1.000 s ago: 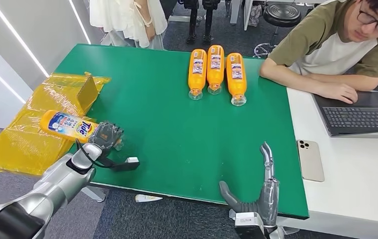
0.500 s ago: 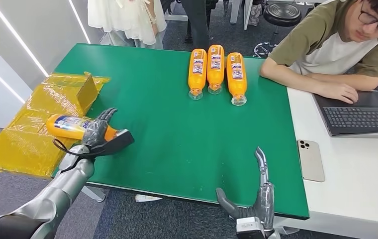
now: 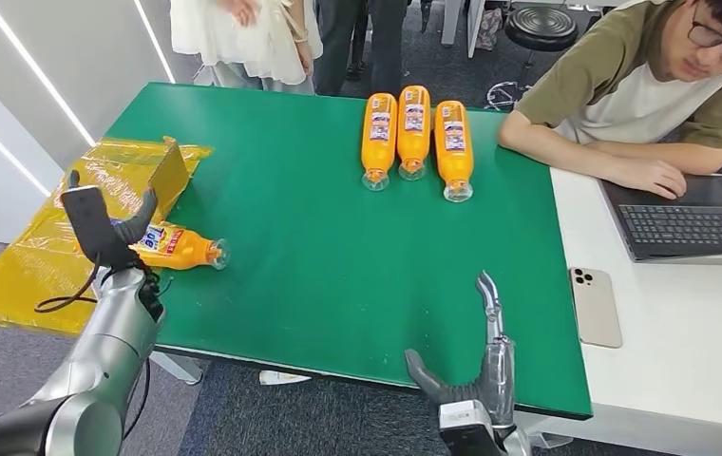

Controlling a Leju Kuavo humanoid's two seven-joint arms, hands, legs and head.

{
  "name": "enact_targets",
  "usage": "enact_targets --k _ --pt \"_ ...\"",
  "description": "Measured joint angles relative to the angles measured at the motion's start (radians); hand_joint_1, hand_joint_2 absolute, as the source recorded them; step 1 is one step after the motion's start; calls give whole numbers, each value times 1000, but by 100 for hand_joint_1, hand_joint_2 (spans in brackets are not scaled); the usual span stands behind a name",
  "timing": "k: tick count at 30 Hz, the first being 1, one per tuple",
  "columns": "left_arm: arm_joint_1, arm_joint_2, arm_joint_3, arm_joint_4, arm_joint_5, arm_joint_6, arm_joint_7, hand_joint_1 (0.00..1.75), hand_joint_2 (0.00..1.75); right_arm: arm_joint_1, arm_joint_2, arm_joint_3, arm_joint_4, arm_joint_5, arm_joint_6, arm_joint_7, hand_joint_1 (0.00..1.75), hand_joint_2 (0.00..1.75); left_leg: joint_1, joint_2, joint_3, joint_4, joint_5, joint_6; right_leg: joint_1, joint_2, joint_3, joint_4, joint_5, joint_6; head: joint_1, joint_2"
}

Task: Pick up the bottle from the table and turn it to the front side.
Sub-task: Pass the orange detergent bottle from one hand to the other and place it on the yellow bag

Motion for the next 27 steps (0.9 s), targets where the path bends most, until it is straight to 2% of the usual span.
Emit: enact_targets --k 3,5,10,14,19,23,27 --pt "46 -57 -4 -160 77 -22 -17 0 175 -11 0 3 12 -9 0 -2 0 175 0 -1 0 0 0 0 0 -1 0 -1 0 0 0 0" --pt "105 -104 -47 -317 117 -22 -21 0 175 -14 1 3 19 -17 0 -8 0 175 0 -1 0 0 -1 1 0 -1 0 -1 0 1 0 0" --pt "262 -190 -252 -622 199 -15 -22 0 175 -6 12 3 23 -22 0 -6 0 175 -1 -2 -1 0 -3 3 -1 -2 1 -3 -2 3 0 0" --pt "386 -251 -387 -786 241 -90 -22 0 175 14 23 1 20 -18 0 11 0 175 -1 -1 -1 0 -4 5 -1 -1 1 -3 -3 4 0 0" --pt "491 -306 -529 -860 246 -199 -22 0 175 58 40 -12 -16 29 0 24 0 175 -1 -1 -2 0 -6 5 -1 -2 1 -4 -4 5 0 0" --pt "514 -304 -620 -865 144 -222 -22 0 175 109 56 -31 -61 102 0 24 0 175 0 -1 -2 0 -6 5 -1 -2 1 -3 -4 5 0 0" --pt "523 -297 -666 -865 76 -249 -22 0 175 145 69 -50 -97 145 0 28 0 175 0 -1 -2 0 -6 5 -1 -2 1 -3 -4 5 0 0"
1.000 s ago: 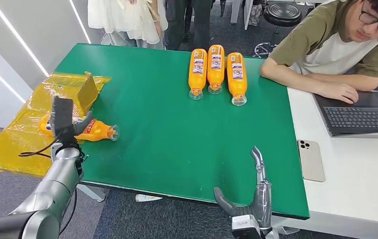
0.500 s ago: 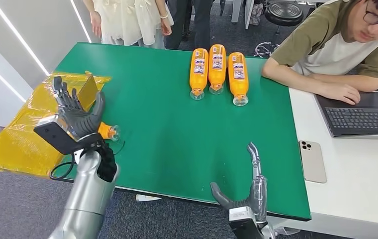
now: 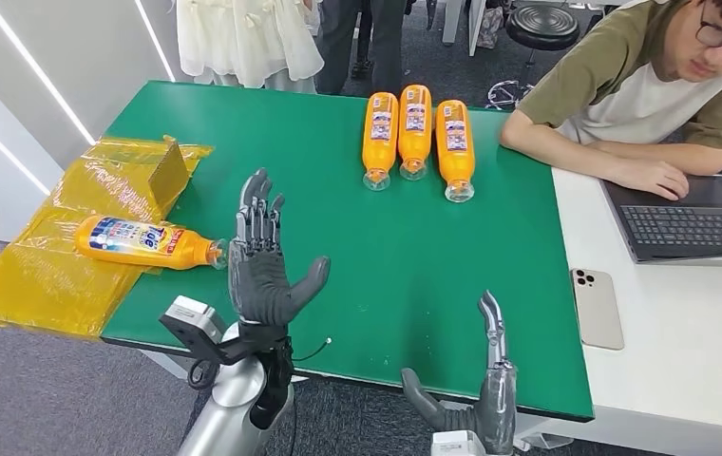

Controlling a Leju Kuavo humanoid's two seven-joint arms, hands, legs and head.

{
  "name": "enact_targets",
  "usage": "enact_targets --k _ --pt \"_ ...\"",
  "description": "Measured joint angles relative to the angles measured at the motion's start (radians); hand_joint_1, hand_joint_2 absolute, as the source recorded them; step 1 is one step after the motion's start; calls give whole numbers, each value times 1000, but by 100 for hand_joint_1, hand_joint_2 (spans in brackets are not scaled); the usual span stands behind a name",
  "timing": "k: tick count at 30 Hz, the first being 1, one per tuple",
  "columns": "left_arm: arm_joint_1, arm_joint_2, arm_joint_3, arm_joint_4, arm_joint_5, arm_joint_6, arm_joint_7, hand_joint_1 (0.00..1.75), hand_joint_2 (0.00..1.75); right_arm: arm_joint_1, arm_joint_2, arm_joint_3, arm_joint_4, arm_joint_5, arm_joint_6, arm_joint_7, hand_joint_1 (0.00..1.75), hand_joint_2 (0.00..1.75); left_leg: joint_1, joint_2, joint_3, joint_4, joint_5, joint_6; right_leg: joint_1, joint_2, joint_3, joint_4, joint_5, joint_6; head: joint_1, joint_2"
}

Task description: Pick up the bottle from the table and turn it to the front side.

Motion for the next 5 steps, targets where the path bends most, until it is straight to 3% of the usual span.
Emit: enact_targets --k 5 --pt "14 5 -9 -7 -19 -16 0 0 175 35 12 -30 -39 -7 0 -12 0 175 0 0 0 0 0 0 0 0 0 0 0 0 0 0"
